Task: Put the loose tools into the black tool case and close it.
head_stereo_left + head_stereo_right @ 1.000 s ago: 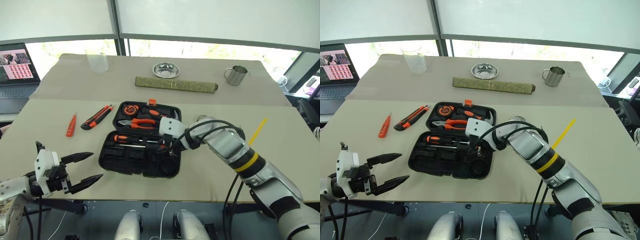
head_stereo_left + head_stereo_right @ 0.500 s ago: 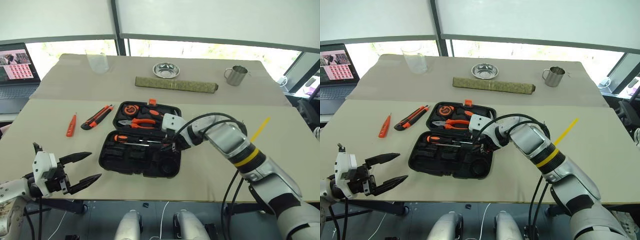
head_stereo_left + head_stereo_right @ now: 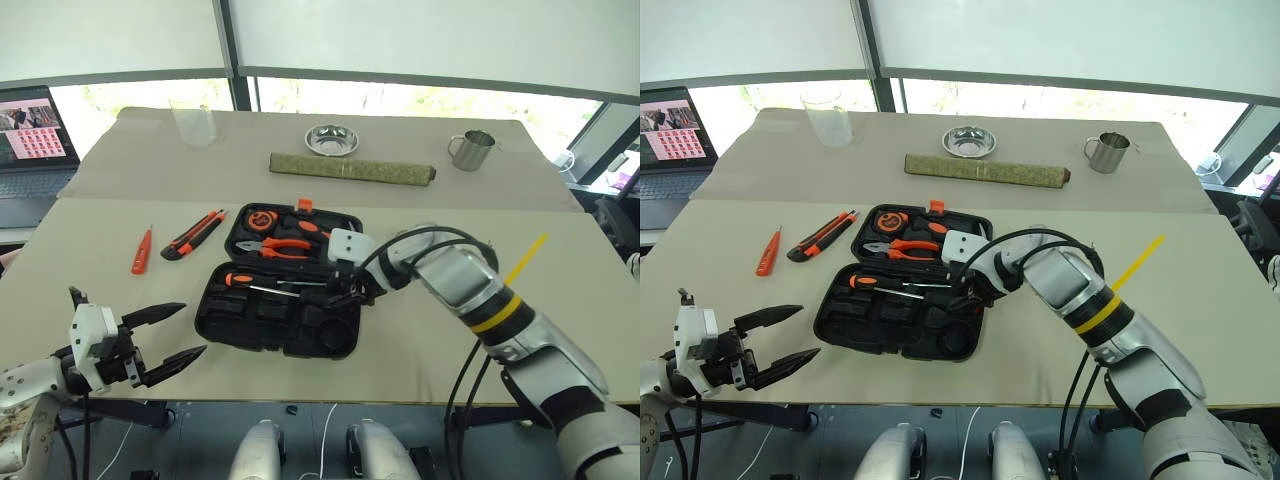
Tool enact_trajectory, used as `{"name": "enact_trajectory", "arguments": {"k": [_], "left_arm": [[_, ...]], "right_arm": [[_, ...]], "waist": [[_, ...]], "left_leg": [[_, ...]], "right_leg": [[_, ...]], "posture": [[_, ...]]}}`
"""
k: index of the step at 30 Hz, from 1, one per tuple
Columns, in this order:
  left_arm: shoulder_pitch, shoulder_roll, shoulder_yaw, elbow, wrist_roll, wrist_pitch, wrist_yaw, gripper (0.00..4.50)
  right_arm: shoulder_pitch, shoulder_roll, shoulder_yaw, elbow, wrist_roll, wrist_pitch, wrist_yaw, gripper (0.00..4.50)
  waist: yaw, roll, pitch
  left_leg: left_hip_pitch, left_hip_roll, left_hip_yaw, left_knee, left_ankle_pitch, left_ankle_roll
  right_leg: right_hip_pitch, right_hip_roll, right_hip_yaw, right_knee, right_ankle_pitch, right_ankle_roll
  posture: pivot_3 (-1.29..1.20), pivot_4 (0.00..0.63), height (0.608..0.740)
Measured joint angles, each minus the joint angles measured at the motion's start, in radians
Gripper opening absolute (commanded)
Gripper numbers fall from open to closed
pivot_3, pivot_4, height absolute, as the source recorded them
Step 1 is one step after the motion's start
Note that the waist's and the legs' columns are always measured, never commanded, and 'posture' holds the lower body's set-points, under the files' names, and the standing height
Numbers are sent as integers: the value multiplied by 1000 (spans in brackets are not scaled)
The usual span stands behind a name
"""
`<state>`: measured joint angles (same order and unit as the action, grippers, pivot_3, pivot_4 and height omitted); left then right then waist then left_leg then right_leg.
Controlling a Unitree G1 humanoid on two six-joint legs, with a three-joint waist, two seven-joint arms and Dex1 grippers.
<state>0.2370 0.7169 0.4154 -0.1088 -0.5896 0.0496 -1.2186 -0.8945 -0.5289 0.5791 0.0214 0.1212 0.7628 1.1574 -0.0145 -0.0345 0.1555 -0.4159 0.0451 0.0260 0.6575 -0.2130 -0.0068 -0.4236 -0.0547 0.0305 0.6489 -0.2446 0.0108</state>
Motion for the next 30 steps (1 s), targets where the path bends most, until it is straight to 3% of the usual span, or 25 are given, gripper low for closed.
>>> {"name": "enact_trajectory", "arguments": {"k": [6,11,18,30], "left_arm": [[7,-7,0,-18,-6,21,17,4500],[-7,-7,0,-55,-26,57,42,4500],[-35,3,-8,-150,-42,147,106,4500],[-35,31,-3,-232,-70,236,147,4500]], "right_arm": [[27,-25,-66,-5,59,-118,88,3946],[82,42,-155,2,95,-230,68,2470],[155,164,-138,90,28,-334,-60,163],[148,211,-128,229,-30,-430,-96,40]], "waist": [[-2,0,0],[-2,0,0],[-2,0,0],[-3,0,0]], "left_leg": [[0,0,0,0,0,0],[0,0,0,0,0,0],[0,0,0,0,0,0],[5,1,2,0,0,0]], "right_leg": [[0,1,0,0,0,0],[0,1,0,0,0,0],[0,2,2,1,0,0],[3,3,4,1,0,0]], "posture": [[0,150,740],[0,150,740],[0,150,740],[0,150,740]]}}
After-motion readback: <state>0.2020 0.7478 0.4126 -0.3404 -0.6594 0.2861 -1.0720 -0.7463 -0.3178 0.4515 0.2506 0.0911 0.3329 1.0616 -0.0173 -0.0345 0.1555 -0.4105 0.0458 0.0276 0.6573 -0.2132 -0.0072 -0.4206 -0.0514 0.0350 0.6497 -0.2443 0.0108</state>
